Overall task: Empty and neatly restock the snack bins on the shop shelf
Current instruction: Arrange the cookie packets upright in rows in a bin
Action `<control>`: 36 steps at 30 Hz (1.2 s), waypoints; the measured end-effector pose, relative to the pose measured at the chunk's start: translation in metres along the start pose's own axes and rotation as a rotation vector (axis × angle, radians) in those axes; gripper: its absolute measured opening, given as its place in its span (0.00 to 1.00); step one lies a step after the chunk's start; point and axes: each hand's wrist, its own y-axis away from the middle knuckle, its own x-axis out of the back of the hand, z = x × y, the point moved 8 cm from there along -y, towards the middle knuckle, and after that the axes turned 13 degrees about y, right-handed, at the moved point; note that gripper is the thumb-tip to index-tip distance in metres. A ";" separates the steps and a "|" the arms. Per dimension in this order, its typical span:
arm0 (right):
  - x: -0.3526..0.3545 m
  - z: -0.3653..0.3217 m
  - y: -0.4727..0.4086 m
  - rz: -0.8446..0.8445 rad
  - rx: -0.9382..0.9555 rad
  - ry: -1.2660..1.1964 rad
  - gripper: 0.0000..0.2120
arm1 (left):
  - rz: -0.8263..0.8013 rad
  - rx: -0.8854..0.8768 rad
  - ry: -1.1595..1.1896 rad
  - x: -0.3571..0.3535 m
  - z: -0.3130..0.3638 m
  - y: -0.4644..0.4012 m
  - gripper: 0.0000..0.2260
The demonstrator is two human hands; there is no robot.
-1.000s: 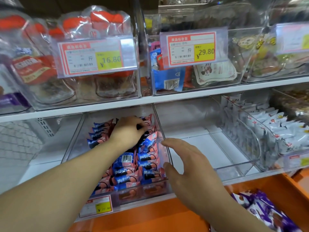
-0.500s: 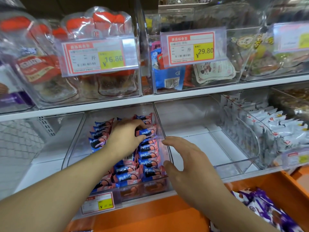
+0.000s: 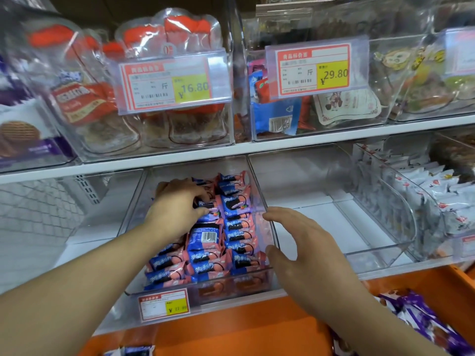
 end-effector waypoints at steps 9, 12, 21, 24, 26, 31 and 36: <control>0.000 -0.003 0.000 0.013 0.003 0.023 0.26 | 0.070 0.101 0.125 0.009 -0.015 0.006 0.08; -0.001 -0.002 -0.002 0.023 0.009 0.030 0.25 | 0.086 0.070 0.114 0.007 -0.015 0.005 0.08; 0.000 -0.002 -0.001 0.009 0.012 0.045 0.26 | 0.011 -0.100 0.170 0.024 0.004 0.023 0.09; 0.001 -0.004 0.000 0.009 0.013 0.041 0.26 | -0.224 -0.089 0.262 0.009 0.010 0.041 0.15; 0.002 -0.006 0.001 0.018 0.009 0.041 0.26 | -0.363 -0.105 0.143 -0.006 0.010 0.050 0.24; 0.003 -0.008 0.002 0.024 0.011 0.045 0.26 | -0.297 0.026 0.193 -0.009 0.005 0.045 0.19; 0.002 -0.005 0.001 0.026 0.009 0.038 0.26 | -0.258 0.334 0.733 -0.001 -0.006 0.033 0.08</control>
